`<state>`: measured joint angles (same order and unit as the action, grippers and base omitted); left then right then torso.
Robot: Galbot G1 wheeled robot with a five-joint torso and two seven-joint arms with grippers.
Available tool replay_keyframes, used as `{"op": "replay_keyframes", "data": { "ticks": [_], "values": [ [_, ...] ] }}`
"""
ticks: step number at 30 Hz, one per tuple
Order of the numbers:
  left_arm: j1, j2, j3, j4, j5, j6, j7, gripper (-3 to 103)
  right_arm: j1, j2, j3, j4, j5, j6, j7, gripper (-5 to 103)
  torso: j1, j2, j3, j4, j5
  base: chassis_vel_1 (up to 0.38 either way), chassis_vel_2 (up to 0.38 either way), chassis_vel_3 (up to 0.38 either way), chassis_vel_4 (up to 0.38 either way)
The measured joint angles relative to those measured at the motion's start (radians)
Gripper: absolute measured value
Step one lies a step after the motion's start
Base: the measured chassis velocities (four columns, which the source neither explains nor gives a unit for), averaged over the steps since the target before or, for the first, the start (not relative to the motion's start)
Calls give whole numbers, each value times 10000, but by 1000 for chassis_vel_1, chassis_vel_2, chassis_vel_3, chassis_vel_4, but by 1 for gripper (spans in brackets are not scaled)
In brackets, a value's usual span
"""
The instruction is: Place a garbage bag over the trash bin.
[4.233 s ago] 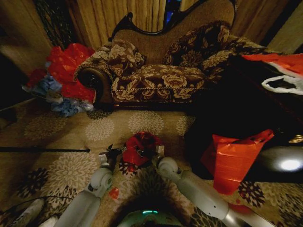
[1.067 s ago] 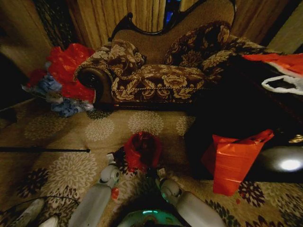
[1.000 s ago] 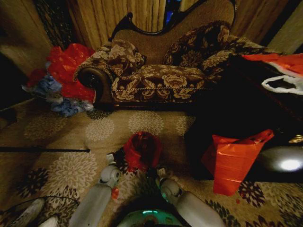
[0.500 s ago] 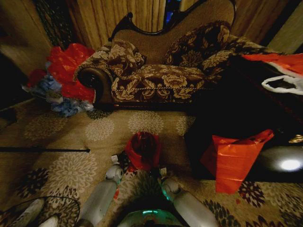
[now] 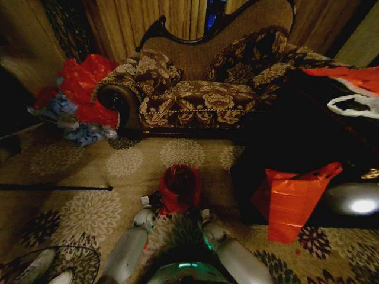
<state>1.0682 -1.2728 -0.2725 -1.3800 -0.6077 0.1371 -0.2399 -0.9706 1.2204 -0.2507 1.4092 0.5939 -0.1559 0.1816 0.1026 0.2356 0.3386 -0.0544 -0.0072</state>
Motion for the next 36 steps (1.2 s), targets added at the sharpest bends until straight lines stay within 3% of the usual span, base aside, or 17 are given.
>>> {"op": "replay_keyframes", "data": {
  "ticks": [2, 4, 10, 12, 14, 15, 17, 20, 29, 34, 36],
  "values": [
    [585, 215, -150, -875, -85, 95, -235, 26, -223, -365, 1, 655, -1, 25, 40, 30, 0, 1, 0, 0, -1, 0, 0, 0, 0],
    [840, 307, -215, -1210, -101, 116, -341, 32, -347, -544, 0, 999, 10, 49, 43, 30, 0, 0, 0, 1, -1, 0, 0, 0, 0],
    [1813, 639, -464, -2606, -106, 188, -732, 59, -922, -1123, 237, 2336, -16, 357, -297, 57, 0, 0, 0, 1, -2, 0, 0, 0, 0],
    [1897, 673, -468, -2835, -119, 231, -805, 59, -1015, -1172, 310, 2473, -20, 380, -407, 62, 0, 1, 0, 1, -3, 0, 0, 0, 0],
    [1999, 771, -466, -3264, -180, 351, -892, 70, -1178, -1241, 490, 2572, -19, 447, -763, 68, -1, 3, -1, 1, -1, 0, 0, 0, 0],
    [2026, 854, -446, -3577, -274, 486, -947, 76, -1300, -1292, 654, 2540, -47, 590, -1197, 79, 0, 3, -1, 0, 0, 0, 0, 0, 0],
    [2028, 924, -416, -3838, -374, 614, -1014, 81, -1372, -1323, 774, 2451, -144, 783, -1537, 79, -1, 3, -1, 0, -1, 0, 0, 0, 0],
    [2037, 1212, -323, -4742, -664, 998, -1240, 96, -1769, -1486, 1213, 2448, -338, 1226, -2525, 95, 0, 3, -1, -2, 1, 0, 0, 0, 0],
    [2271, 2053, -230, -6143, -1035, 1448, -1519, 100, -2904, -2091, 2030, 3677, -420, 1511, -2837, 100, -1, 3, -1, 0, 0, 0, 0, 0, 0],
    [1629, 2594, 223, -6709, -1985, 2244, -2119, 101, -3116, -2255, 2568, 4271, -329, 1462, -2719, 100, -1, 3, 0, 2, 1, 0, 0, 0, 0],
    [661, 2648, 773, -6724, -2814, 2892, -2833, 94, -2987, -2231, 2915, 4530, -61, 1328, -2520, 100, 0, 2, 0, 2, 0, 0, 0, 0, 0]
  ]
}}
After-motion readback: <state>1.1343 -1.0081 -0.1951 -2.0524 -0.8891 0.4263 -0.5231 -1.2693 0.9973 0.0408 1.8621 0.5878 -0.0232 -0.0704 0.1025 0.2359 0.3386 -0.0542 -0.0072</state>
